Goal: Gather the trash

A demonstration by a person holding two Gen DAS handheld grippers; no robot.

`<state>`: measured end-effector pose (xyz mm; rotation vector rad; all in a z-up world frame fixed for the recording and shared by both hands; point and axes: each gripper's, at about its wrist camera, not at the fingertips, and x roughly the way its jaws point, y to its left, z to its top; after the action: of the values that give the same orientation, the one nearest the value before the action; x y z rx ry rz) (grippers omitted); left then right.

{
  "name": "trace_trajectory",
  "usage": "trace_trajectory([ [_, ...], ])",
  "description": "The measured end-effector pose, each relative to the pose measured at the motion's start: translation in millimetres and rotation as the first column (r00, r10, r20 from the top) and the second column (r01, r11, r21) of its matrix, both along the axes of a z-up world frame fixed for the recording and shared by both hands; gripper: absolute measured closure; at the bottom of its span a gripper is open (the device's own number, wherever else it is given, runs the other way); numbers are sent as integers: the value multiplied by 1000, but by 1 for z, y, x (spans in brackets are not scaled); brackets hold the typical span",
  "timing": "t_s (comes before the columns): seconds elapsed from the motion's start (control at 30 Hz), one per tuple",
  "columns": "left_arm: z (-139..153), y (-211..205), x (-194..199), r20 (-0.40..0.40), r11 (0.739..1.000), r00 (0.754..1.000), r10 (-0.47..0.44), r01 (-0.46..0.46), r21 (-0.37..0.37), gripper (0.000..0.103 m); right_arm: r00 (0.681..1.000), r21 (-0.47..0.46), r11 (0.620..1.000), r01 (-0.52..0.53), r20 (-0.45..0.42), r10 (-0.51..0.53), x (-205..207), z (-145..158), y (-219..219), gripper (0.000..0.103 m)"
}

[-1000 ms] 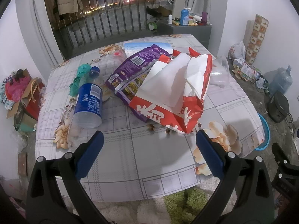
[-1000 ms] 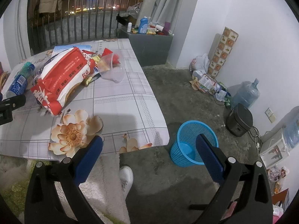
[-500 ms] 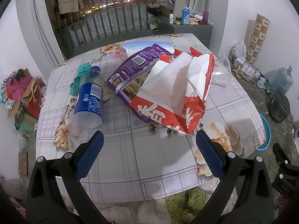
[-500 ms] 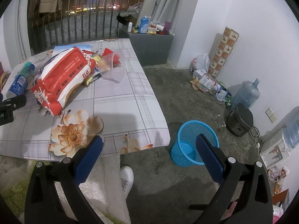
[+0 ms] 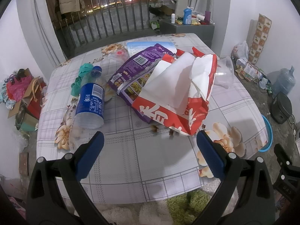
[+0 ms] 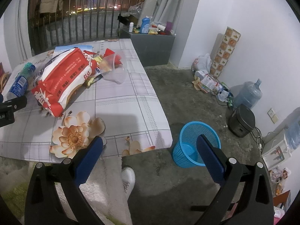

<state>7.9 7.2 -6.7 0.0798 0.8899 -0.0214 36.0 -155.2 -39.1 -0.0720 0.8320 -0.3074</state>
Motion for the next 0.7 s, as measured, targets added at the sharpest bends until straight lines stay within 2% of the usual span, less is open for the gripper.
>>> trace_trajectory([
  [0.7, -7, -4, 4, -24, 1000, 1000, 2, -2, 16, 8, 1000, 8, 1000, 7, -2, -7, -1, -6, 4, 6],
])
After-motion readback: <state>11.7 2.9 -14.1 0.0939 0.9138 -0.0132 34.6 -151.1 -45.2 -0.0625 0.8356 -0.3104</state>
